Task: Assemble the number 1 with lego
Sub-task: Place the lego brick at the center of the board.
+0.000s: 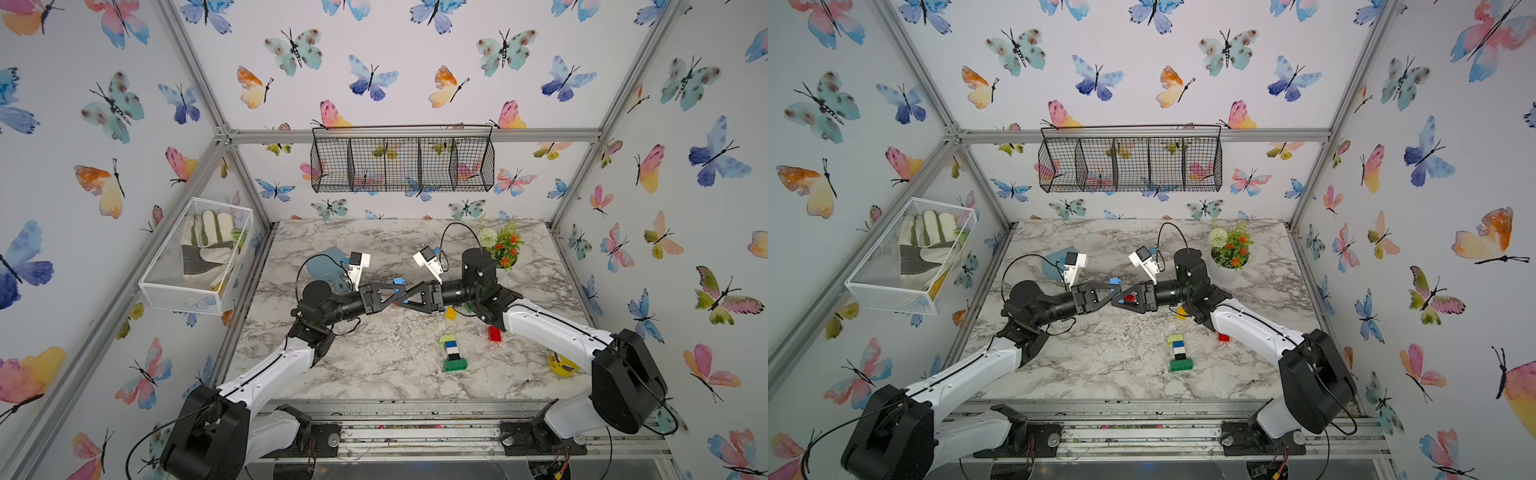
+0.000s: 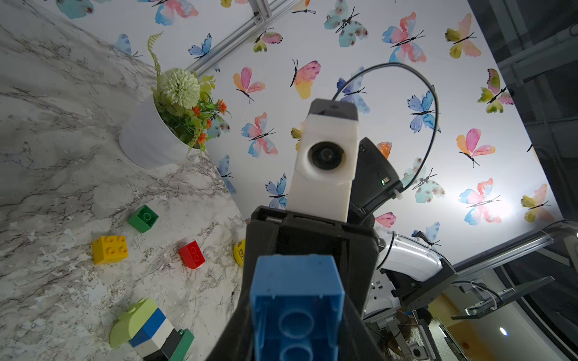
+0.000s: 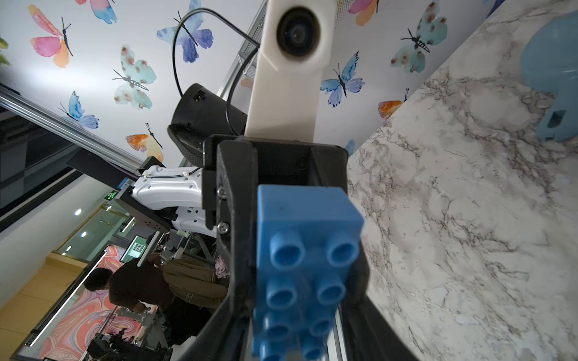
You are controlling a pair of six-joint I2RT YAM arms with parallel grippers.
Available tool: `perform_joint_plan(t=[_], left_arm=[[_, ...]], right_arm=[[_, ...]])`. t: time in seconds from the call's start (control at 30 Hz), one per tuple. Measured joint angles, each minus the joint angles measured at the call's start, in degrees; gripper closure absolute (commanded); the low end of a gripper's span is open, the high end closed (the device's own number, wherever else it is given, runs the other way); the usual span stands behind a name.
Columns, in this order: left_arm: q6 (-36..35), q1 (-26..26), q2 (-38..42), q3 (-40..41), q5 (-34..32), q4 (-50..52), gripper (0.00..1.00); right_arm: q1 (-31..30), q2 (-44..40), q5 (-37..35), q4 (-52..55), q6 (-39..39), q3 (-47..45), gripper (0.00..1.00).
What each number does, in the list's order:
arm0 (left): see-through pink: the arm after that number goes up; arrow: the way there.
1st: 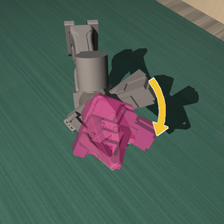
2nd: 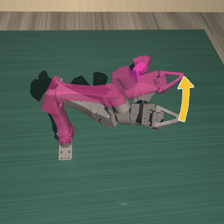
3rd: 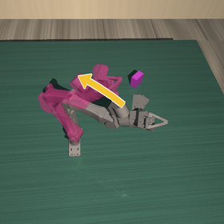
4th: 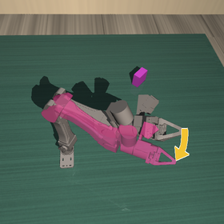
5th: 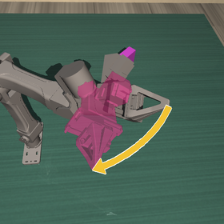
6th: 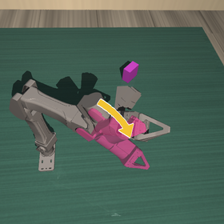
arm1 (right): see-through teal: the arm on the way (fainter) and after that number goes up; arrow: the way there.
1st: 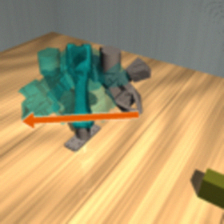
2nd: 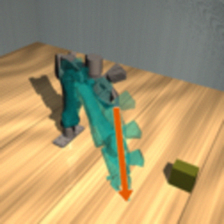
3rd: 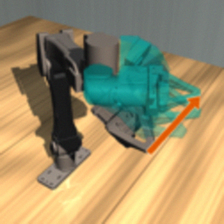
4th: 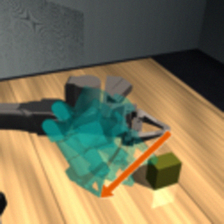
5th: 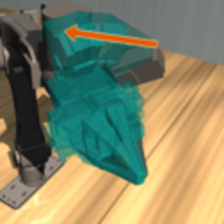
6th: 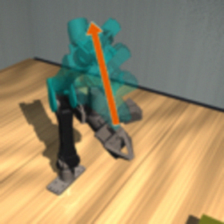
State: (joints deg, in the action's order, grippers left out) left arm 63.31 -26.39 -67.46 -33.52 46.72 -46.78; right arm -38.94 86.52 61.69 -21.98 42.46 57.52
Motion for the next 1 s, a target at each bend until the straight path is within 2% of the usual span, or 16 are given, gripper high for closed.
perform_joint_plan(t=[0.1, 0.17, 0.23, 0.27, 0.3, 0.4, 0.5, 0.63, 0.77, 0.9, 1.0], left_arm=[[-0.2, 0.0, -0.5, 0.3, 0.3, -1.8, 0.64], [-0.3, 0.0, -0.7, 0.4, 0.5, -2.4, 0.59], [-0.3, -0.1, -0.6, 0.4, 0.5, -2.8, 0.37], [-0.4, -0.2, -0.6, 0.3, 0.5, -2.7, 0.23], [-0.5, -0.4, -0.4, 0.3, 0.2, -2.3, 0.02], [-2.2, -0.6, 0.8, 0.4, -1.3, 2.9, 0.01], [-5.4, -0.4, 4.5, 0.4, -5.3, 11.3, 0.01], [-9.4, 0.2, 12.3, 0.3, -16.2, 25.6, 0.02], [-9.0, 1.9, 19.0, 0.9, -27.9, 39.2, 0.01], [-6.3, 7.6, 21.4, 4.4, -33.2, 49.7, 0.01], [-4.9, 11.0, 21.7, 7.1, -35.1, 56.1, 0.01]], right_arm=[[0.2, 0.7, 1.2, -0.7, 2.2, 0.0, 0.74], [0.3, 0.7, 1.7, -1.4, 2.9, 0.0, 0.85], [0.3, 0.7, 1.8, -1.9, 3.1, 0.0, 0.90], [0.3, 0.7, 1.8, -1.8, 3.0, 0.0, 0.92], [0.3, 0.7, 1.8, -1.9, 2.9, 0.0, 0.94], [0.3, 0.2, -0.1, 0.1, -0.5, 0.0, 0.98], [0.7, -1.7, -4.5, 7.0, -7.9, 0.2, 0.98], [1.4, -5.1, -17.6, 22.3, -26.2, 1.2, 0.98], [1.4, -8.3, -29.9, 33.4, -43.9, -0.1, 0.98], [-1.2, -9.0, -38.4, 40.4, -57.7, -0.3, 0.98], [-6.2, -5.6, -44.6, 46.1, -66.1, 2.0, 0.98]])
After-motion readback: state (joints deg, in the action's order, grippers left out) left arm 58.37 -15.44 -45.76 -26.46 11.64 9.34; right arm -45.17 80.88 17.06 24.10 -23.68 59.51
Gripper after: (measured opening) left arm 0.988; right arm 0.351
